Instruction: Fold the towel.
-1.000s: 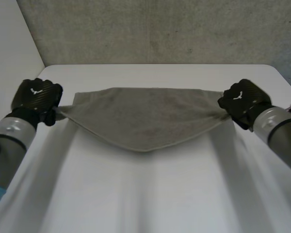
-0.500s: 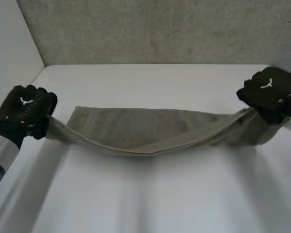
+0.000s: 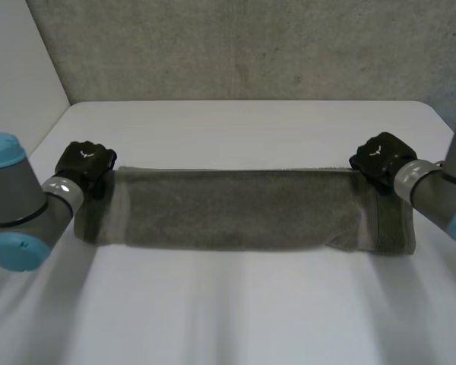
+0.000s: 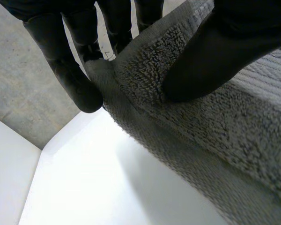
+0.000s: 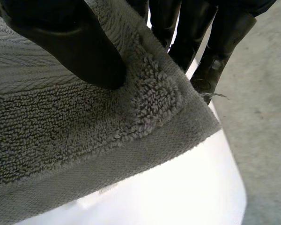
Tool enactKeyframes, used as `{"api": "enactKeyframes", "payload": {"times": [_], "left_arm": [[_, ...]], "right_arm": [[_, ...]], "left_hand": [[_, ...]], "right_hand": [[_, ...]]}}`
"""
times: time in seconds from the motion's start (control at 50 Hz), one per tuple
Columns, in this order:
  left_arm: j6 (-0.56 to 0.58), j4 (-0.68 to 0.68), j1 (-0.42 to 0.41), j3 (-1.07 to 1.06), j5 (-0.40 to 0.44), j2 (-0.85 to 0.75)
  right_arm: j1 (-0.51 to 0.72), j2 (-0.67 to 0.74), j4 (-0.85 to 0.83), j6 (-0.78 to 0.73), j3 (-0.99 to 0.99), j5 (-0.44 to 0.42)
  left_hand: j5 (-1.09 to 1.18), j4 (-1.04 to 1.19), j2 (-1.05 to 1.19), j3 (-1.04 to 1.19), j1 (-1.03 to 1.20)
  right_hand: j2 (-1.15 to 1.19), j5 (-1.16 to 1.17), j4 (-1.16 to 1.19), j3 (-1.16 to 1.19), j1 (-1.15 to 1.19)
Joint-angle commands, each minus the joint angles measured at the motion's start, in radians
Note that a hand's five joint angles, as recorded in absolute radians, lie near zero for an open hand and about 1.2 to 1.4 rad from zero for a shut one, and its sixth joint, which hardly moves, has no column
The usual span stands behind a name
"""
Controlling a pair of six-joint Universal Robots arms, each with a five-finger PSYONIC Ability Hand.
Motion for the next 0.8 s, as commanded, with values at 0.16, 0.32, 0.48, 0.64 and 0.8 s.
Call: {"api": "enactKeyframes", "payload": {"times": [0.16,0.32,0.48,0.64,0.8], "left_arm": [[-0.002,-0.119,-0.069,0.334,-0.129,-0.235],[-0.005,-0.129,-0.087,0.338,-0.142,-0.243],[-0.016,-0.116,-0.098,0.245,-0.131,-0.150],[-0.020,0.005,-0.096,0.020,-0.077,0.014],[-0.028,0.094,-0.095,-0.198,-0.050,0.163]], "right_arm": [[0.058,0.198,-0.182,-0.004,-0.142,0.076],[0.070,0.206,-0.183,0.013,-0.141,0.142],[0.075,0.051,-0.202,0.154,-0.042,0.129],[0.067,-0.190,-0.221,0.241,0.170,0.046],[0.066,-0.322,-0.225,0.235,0.377,0.032]], "left_hand": [[-0.265,-0.129,-0.121,-0.157,-0.062],[-1.440,-1.305,-1.296,-1.332,-1.237],[-1.477,-1.341,-1.333,-1.369,-1.274],[-1.462,-1.327,-1.318,-1.354,-1.259],[-1.462,-1.327,-1.318,-1.354,-1.259]], "right_hand": [[0.060,0.048,0.050,0.048,0.065],[-1.162,-1.174,-1.172,-1.174,-1.157],[-1.162,-1.174,-1.172,-1.174,-1.157],[-1.162,-1.174,-1.172,-1.174,-1.157],[-1.162,-1.174,-1.172,-1.174,-1.157]]}}
